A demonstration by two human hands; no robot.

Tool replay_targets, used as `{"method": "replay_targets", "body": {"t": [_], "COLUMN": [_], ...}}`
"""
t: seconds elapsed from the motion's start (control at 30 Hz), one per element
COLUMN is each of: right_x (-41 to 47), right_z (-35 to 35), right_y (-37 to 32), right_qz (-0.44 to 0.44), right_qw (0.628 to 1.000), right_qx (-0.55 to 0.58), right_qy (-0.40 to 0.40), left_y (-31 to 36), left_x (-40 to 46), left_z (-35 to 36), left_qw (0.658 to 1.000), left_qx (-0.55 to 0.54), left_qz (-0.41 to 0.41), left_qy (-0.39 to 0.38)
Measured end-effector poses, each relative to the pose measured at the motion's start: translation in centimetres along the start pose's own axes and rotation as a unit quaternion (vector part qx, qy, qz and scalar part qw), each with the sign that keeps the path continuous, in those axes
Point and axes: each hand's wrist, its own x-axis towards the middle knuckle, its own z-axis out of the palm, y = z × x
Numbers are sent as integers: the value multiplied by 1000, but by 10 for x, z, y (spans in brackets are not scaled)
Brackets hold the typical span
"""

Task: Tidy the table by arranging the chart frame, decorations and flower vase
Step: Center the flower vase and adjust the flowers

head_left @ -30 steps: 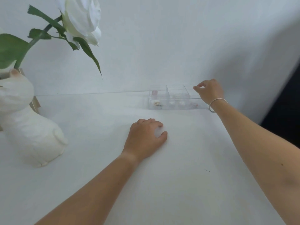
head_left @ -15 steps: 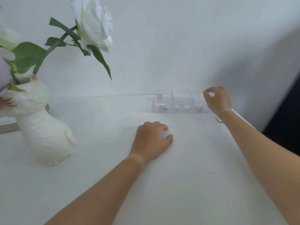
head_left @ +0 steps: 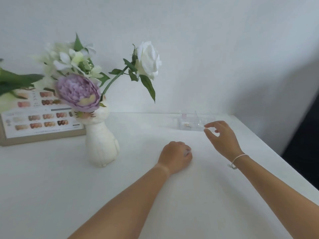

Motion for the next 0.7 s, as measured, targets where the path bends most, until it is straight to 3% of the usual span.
{"method": "replay_targets", "body": {"t": [0.37,0.7], "right_x": [-61,-83], "right_z": [60,135], "right_y": [-83,-161], "right_qz": [-53,-36], "right_qw": [990,966], "right_qx": [89,211], "right_qy": [-93,-142], "left_y": [-94,-147], "left_x": [-124,-176], "left_z": [-81,-143], "left_qw": [989,946], "left_qx": [-106,-187], "left_qz": [-15,-84], "left_qy": [104,251]}}
